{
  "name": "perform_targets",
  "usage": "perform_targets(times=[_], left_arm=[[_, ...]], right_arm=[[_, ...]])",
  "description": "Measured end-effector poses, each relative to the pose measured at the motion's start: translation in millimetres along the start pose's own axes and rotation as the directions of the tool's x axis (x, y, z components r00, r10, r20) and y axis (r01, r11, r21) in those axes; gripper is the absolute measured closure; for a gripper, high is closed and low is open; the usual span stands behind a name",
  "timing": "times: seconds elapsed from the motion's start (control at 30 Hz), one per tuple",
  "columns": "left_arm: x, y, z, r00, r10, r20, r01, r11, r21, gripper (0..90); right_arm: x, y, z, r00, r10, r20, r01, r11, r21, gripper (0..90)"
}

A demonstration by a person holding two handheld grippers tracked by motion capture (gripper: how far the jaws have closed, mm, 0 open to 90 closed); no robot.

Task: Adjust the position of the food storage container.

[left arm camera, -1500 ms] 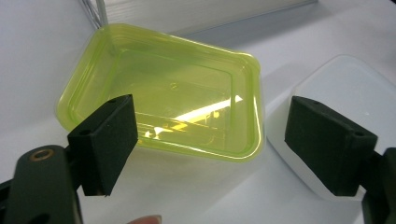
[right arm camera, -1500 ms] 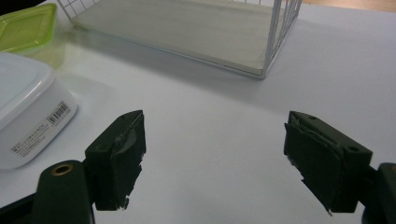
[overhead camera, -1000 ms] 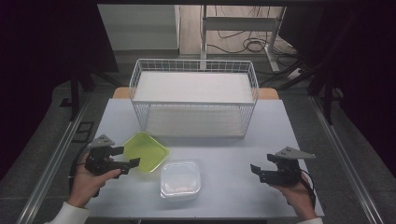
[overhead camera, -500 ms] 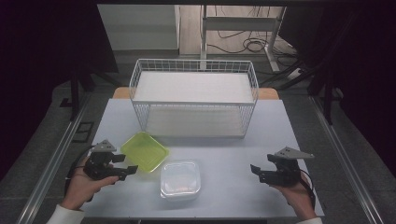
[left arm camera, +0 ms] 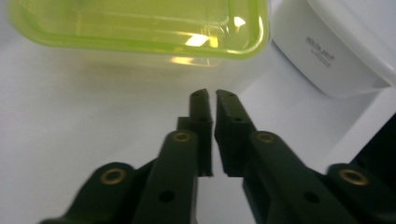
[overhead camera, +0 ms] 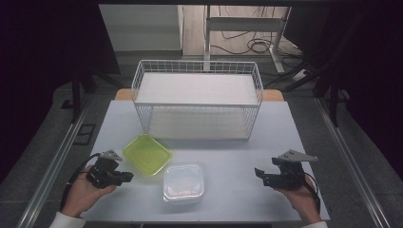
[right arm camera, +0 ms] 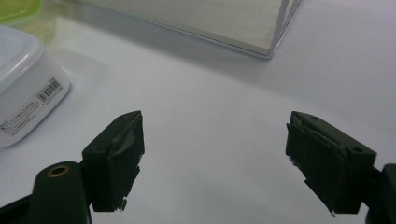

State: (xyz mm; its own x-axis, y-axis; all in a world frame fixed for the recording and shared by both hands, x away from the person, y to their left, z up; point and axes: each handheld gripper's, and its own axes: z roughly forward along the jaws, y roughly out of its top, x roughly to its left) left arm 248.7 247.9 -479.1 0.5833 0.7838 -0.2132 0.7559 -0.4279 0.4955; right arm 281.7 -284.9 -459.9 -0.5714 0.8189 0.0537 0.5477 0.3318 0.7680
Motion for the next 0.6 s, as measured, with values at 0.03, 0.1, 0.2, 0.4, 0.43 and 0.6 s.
perform_targets(times=[0.03,0.1,0.2,0.4,0.43,0.6], left_arm=[[-0.5,0.2,4.0,0.9999,0.005,0.009,-0.005,0.9999,0.014,90.0],[-0.9,0.6,5.7,1.0000,0.005,0.006,-0.005,0.9998,0.020,90.0],[-0.4,1.3,10.3,0.9999,-0.003,-0.010,0.003,0.9995,0.033,90.0],[-0.7,6.3,17.1,0.9997,-0.003,-0.022,0.003,0.9998,0.022,90.0],[-0.8,8.7,19.1,0.9995,-0.005,-0.033,0.005,0.9999,0.012,90.0],[-0.5,13.0,24.6,0.9994,-0.010,-0.034,0.011,0.9999,0.011,90.0]], right_arm=[[0.0,-0.5,0.9,1.0000,-0.003,0.000,0.003,1.000,0.004,19.6],[0.0,-0.7,1.4,1.0000,-0.003,0.000,0.003,1.000,0.006,19.6],[0.3,-1.5,2.6,1.0000,-0.003,0.000,0.003,1.000,0.013,19.5],[0.4,-2.2,4.0,1.0000,-0.006,0.001,0.006,1.000,0.022,19.5],[0.6,-2.3,4.5,1.0000,-0.007,0.002,0.007,1.000,0.025,19.5],[0.9,-2.8,5.5,0.9999,-0.010,0.001,0.010,0.999,0.031,19.4]])
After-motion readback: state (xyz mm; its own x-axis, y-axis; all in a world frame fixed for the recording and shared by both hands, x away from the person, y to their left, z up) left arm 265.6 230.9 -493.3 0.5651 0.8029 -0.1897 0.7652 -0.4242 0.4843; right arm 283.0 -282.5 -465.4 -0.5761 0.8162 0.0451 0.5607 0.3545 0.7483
